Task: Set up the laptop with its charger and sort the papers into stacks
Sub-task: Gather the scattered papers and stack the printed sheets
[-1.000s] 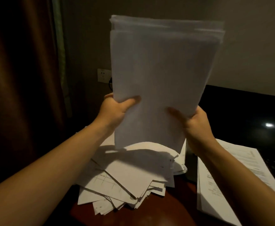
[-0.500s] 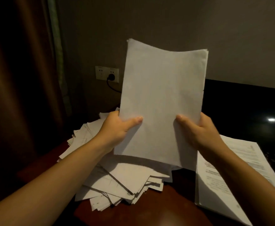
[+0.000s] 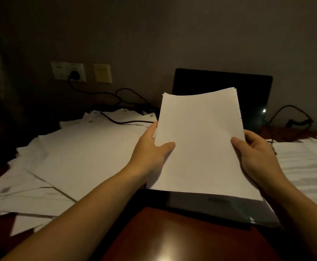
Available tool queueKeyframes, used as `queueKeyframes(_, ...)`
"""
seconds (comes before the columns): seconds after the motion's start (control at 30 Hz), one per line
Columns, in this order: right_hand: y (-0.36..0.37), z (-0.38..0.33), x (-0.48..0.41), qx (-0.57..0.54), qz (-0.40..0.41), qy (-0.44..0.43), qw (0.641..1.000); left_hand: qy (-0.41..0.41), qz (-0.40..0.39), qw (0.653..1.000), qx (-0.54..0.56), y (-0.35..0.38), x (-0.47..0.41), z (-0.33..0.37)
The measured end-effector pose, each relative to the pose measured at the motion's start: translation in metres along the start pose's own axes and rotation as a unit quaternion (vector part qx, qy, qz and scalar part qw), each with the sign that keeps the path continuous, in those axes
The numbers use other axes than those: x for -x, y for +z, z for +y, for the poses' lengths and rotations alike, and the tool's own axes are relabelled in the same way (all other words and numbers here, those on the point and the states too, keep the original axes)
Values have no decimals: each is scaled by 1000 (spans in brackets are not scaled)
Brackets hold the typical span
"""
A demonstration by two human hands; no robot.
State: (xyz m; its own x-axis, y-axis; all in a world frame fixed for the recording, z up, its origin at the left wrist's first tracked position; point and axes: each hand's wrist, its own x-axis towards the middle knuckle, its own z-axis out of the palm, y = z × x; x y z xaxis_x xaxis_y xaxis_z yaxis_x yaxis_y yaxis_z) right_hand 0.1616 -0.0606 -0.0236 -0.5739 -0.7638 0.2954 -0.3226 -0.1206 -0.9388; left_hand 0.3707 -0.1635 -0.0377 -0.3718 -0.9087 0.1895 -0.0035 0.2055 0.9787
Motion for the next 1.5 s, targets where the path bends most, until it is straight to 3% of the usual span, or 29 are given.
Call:
queueKeyframes(0.2, -25, 23, 4, 100, 23, -37, 994, 57, -16, 985, -162, 25, 9, -20)
queueKeyframes(0.43, -36, 33, -3, 171, 8, -9, 985, 76, -23, 952, -296, 23, 11, -29)
queueKeyframes(0.6, -36, 43, 3, 380, -42, 19, 924, 56, -91, 865, -490, 25, 17, -32)
queueKeyframes(0.83, -33, 37, 9, 521, -62, 41, 850, 57, -61, 869, -487, 32, 23, -26)
queueKeyframes(1.13, -31, 29, 11, 556, -90, 56, 825, 49, -103, 855, -505, 31, 19, -24)
queueKeyframes(1.27, -20, 28, 15, 529, -149, -3, 836, 48, -128, 829, -543, 33, 19, -24)
queueKeyframes(1.37, -6, 26, 20, 501, -163, -50, 848, 66, -106, 825, -551, 30, 20, -21)
queueKeyframes(1.5, 17, 17, 27, 476, -171, -102, 857, 100, -76, 793, -596, 17, 26, -11)
